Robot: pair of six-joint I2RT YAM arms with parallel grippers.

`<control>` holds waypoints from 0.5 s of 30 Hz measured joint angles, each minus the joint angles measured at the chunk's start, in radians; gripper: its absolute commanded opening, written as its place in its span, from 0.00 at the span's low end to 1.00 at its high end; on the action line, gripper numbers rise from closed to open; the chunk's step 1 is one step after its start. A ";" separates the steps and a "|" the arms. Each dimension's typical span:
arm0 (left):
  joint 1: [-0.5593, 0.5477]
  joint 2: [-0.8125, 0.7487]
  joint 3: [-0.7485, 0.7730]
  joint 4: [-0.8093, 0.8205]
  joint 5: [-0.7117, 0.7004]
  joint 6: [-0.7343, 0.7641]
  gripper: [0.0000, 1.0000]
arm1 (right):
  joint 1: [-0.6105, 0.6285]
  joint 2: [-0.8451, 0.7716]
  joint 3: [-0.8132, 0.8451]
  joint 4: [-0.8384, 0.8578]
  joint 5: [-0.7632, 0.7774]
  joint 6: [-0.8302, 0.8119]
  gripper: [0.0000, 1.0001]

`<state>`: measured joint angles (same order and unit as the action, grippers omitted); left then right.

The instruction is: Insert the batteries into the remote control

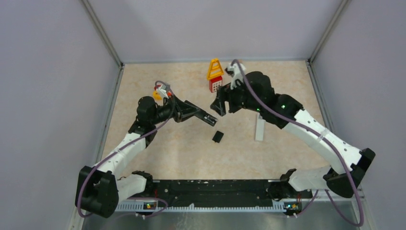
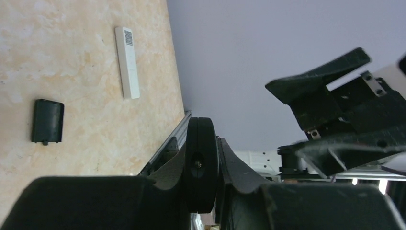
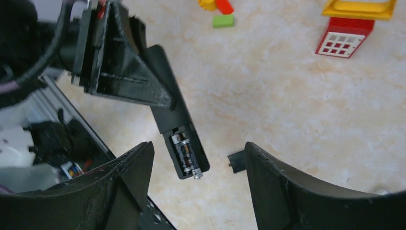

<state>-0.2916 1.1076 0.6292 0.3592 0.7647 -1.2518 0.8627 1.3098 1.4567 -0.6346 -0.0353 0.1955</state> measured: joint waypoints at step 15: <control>0.024 -0.052 -0.016 0.205 0.024 -0.323 0.00 | -0.137 -0.320 -0.616 0.735 -0.117 0.786 0.79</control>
<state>-0.2676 1.0557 0.6136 0.5640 0.7883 -1.5745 0.7258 0.9901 0.8406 0.1009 -0.1520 0.9817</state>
